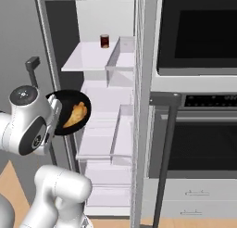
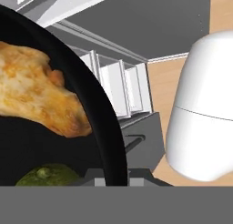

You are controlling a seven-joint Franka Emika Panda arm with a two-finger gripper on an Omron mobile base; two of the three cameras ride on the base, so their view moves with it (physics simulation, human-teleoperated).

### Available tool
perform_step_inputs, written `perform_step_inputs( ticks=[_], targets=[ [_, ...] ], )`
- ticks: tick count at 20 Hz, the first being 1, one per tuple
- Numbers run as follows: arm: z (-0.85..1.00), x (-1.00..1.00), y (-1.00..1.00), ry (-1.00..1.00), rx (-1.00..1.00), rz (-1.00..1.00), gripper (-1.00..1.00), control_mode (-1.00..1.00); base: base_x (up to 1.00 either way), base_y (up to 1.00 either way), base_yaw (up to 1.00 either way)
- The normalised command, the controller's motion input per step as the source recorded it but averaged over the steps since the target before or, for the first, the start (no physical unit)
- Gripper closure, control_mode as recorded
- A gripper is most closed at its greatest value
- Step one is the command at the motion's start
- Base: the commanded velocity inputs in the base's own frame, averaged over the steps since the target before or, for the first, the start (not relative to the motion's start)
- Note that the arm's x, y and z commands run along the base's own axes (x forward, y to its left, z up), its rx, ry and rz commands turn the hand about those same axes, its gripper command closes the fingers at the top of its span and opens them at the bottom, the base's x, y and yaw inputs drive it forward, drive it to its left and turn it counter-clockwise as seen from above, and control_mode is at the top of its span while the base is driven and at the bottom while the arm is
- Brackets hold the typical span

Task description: Pick the chicken drumstick and lime from their plates and place them in the bowl. Then put the bowl in the fridge.

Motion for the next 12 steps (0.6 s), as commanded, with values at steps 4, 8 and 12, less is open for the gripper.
perform_step_inputs(
  ticks=[4, 8, 12],
  targets=[
    [0.0, 0.0, 0.0, 0.0, 0.0, 0.0, 1.0, 1.0, 0.58, -0.29, 0.0],
    [0.0, 0.0, 0.0, 0.0, 0.0, 0.0, 1.0, 1.0, 0.84, 0.01, 0.0],
    [0.0, 0.0, 0.0, 0.0, 0.0, 0.0, 1.0, 1.0, 0.49, 0.0, 0.0]
  ],
)
